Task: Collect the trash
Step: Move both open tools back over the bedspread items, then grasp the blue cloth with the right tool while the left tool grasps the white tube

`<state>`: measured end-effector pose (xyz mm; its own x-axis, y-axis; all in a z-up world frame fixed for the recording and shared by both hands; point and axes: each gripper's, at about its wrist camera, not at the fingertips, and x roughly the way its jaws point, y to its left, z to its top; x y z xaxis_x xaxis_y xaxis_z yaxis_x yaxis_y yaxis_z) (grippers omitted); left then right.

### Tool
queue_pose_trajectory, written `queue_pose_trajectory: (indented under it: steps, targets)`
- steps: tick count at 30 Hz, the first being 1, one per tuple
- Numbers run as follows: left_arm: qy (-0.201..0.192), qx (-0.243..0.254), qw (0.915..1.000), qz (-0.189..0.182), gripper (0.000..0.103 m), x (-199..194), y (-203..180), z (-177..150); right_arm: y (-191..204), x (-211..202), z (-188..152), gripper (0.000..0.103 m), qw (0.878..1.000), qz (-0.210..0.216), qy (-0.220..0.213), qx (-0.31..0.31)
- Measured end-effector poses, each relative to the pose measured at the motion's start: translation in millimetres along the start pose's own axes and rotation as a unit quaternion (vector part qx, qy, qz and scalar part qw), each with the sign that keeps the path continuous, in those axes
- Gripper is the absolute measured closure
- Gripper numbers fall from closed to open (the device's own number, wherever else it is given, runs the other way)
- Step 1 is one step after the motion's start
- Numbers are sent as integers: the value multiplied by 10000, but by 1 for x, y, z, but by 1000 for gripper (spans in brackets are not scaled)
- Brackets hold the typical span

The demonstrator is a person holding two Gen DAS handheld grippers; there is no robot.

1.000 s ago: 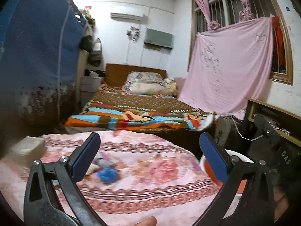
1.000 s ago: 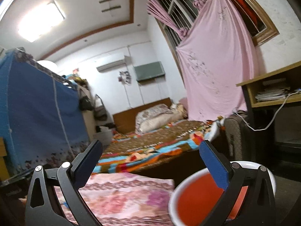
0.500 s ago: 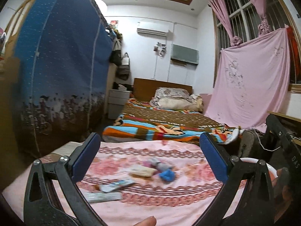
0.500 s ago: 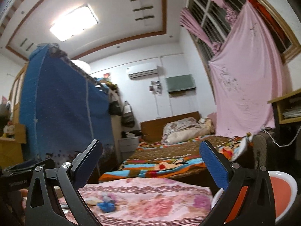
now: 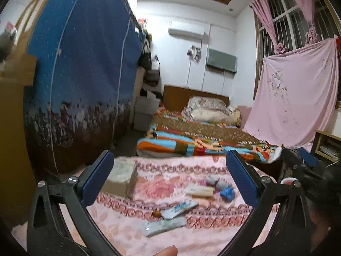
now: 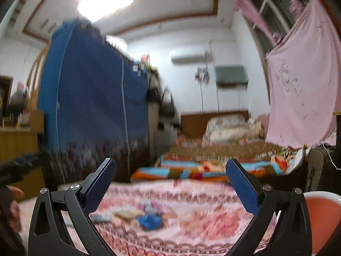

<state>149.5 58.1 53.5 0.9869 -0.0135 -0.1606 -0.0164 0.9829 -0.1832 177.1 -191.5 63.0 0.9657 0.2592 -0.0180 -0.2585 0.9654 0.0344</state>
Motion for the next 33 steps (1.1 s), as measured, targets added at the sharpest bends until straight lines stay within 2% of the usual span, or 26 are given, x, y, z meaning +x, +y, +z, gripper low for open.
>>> queue_pose_trajectory:
  steps: [4, 8, 13, 15, 17, 19, 20, 23, 25, 27, 30, 33]
  targets:
    - [626, -10, 9980, -21, 13, 16, 12, -13, 3, 30, -10, 0, 9967, 54, 810, -49]
    - [1183, 1, 9929, -125, 18, 31, 18, -23, 2, 56, -23, 0, 9882, 175, 1521, -21]
    - [2033, -79, 9782, -422, 33, 53, 21, -35, 4, 80, -42, 2, 9718, 385, 2328, -10]
    - [2411, -37, 9690, -541, 38, 62, 19, -43, 4, 87, -47, 5, 9663, 441, 2536, 28]
    - [2720, 46, 9602, -641, 41, 68, 16, -52, 3, 95, -54, 10, 9576, 544, 2828, 91]
    - [3023, 176, 9505, -700, 46, 74, 11, -60, 3, 102, -60, 25, 9493, 656, 3071, 145]
    - [3135, 266, 9466, -708, 47, 75, 8, -63, 3, 106, -63, 26, 9455, 715, 3171, 172]
    - [3231, 464, 9426, -707, 55, 76, 2, -66, 3, 115, -71, 29, 9335, 877, 3466, 265]
    - [3247, 522, 9414, -745, 64, 74, 0, -67, 3, 119, -74, 35, 9274, 932, 3610, 312]
    - [3263, 590, 9406, -729, 69, 74, 0, -66, 3, 119, -75, 41, 9259, 940, 3642, 334]
    - [3276, 737, 9390, -742, 79, 73, -3, -66, 3, 117, -74, 56, 9257, 994, 3633, 352]
    - [3279, 1004, 9363, -755, 85, 71, -13, -67, 5, 117, -73, 57, 9255, 1021, 3632, 317]
